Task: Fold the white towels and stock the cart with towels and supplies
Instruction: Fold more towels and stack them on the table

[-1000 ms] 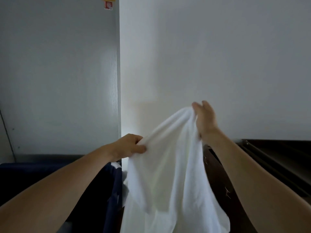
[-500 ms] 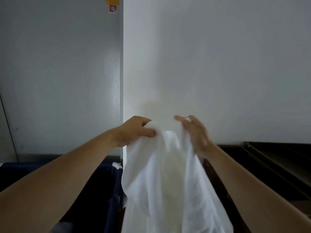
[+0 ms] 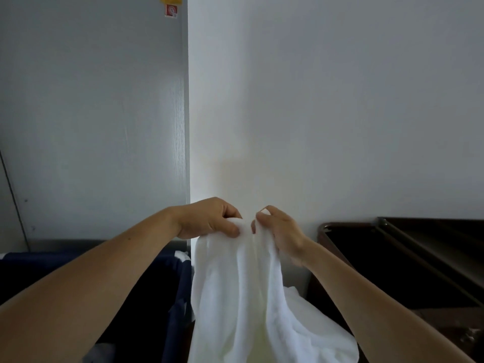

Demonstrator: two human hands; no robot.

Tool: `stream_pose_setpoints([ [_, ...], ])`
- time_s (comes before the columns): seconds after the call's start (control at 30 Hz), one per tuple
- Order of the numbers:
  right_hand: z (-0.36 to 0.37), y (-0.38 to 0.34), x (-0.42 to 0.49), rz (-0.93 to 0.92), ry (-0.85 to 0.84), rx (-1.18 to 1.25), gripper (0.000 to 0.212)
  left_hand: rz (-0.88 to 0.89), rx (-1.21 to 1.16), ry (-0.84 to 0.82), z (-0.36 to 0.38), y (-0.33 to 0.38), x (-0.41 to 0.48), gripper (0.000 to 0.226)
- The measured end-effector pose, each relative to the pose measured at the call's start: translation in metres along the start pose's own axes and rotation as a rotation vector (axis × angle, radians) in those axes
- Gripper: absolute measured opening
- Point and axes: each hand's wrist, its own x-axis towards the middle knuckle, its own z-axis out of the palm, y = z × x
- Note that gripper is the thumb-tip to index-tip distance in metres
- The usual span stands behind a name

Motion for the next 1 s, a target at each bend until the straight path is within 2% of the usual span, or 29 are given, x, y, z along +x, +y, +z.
stream_pose_setpoints([
  [0.13, -0.014, 0.008, 0.003, 0.007, 0.026, 0.034, 0.028, -0.087, -0.125, 0.082, -0.003, -0.013, 0.000, 0.008],
  [0.3, 0.011, 0.022, 0.001, 0.079, -0.093, 0.098, 0.018, -0.032, -0.170, 0.074, 0.008, -0.007, 0.010, 0.009],
  [0.37, 0.010, 0.020, 0.004, 0.057, -0.011, 0.072, 0.019, -0.038, -0.154, 0.088, 0.002, -0.009, 0.009, 0.009],
  [0.5, -0.011, 0.011, 0.016, -0.020, 0.334, 0.049, 0.022, -0.056, -0.186, 0.140, -0.004, -0.023, 0.007, 0.019],
  [0.6, -0.017, 0.006, 0.023, -0.046, 0.372, 0.041, 0.021, 0.049, -0.443, 0.235, 0.008, -0.025, 0.012, 0.014],
  [0.7, -0.017, 0.007, 0.028, -0.084, 0.410, -0.153, 0.021, 0.061, -0.680, 0.345, 0.018, -0.025, 0.024, 0.025],
  [0.83, -0.017, 0.003, 0.026, -0.166, 0.635, -0.329, 0.019, -0.071, -0.522, 0.575, 0.029, -0.027, 0.040, 0.027],
  [0.9, -0.006, 0.000, 0.024, -0.140, 0.584, -0.360, 0.028, -0.071, -0.417, 0.629, 0.042, -0.022, 0.046, 0.029],
  [1.0, 0.015, 0.001, 0.020, -0.064, 0.430, -0.417, 0.044, 0.010, -0.265, 0.607, 0.063, -0.016, 0.050, 0.041],
])
